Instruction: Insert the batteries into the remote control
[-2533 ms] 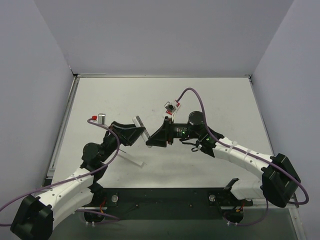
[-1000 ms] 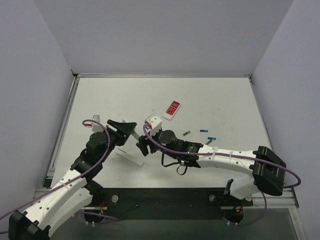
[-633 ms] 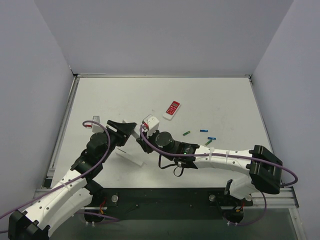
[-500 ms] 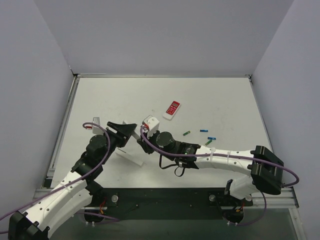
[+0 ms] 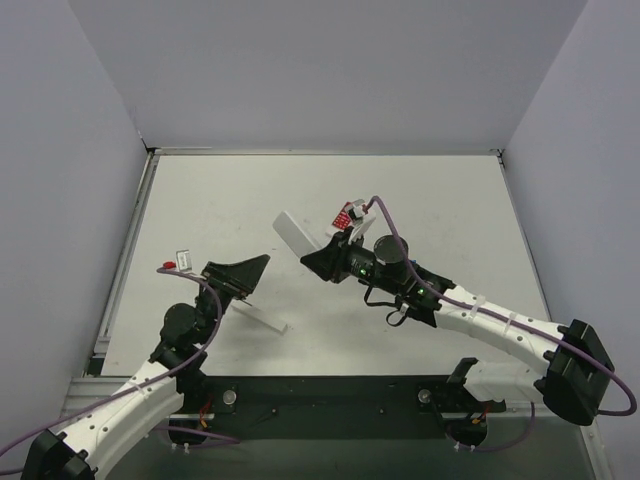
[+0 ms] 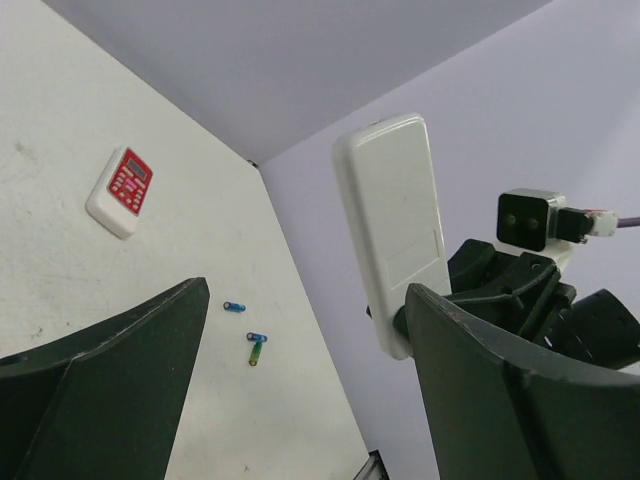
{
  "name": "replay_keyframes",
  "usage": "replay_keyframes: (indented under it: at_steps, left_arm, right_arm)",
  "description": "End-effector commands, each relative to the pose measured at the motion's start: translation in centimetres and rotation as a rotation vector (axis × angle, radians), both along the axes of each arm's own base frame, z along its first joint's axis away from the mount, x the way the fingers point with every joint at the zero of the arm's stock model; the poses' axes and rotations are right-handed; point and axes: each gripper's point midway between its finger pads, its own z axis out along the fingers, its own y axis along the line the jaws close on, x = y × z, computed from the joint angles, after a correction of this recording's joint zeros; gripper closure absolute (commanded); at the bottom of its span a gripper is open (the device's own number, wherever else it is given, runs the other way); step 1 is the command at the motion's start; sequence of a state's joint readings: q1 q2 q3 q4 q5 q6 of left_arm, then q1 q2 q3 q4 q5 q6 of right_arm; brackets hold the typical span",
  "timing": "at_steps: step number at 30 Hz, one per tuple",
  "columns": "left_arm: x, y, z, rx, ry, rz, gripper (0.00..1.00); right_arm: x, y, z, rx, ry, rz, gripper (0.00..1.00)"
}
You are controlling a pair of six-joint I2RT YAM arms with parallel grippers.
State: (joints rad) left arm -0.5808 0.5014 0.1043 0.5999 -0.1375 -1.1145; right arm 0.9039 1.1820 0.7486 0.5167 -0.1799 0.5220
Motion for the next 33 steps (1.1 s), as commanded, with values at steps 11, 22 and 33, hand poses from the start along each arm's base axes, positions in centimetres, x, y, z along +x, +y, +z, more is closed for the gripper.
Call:
replay_keyframes:
  at_steps: [11, 22, 33]
  left_arm:
    - [-0.7, -2.7, 8.0, -0.081, -0.293, -0.135, 0.11]
    - [-0.5, -3.8, 10.1, -0.137, -0.325, -0.184, 0.48]
    - [1.1, -2.6, 6.6, -0.079, -0.237, -0.071, 1.0]
  right_arm:
    - [-4.0, 2.1, 5.9, 0.393, 0.149, 0.326, 1.0]
    - [-3.9, 3.5, 4.6, 0.419, 0.224, 0.385, 1.0]
    - [-1.5, 2.5, 1.0, 0.392, 0.331, 0.226, 0.64]
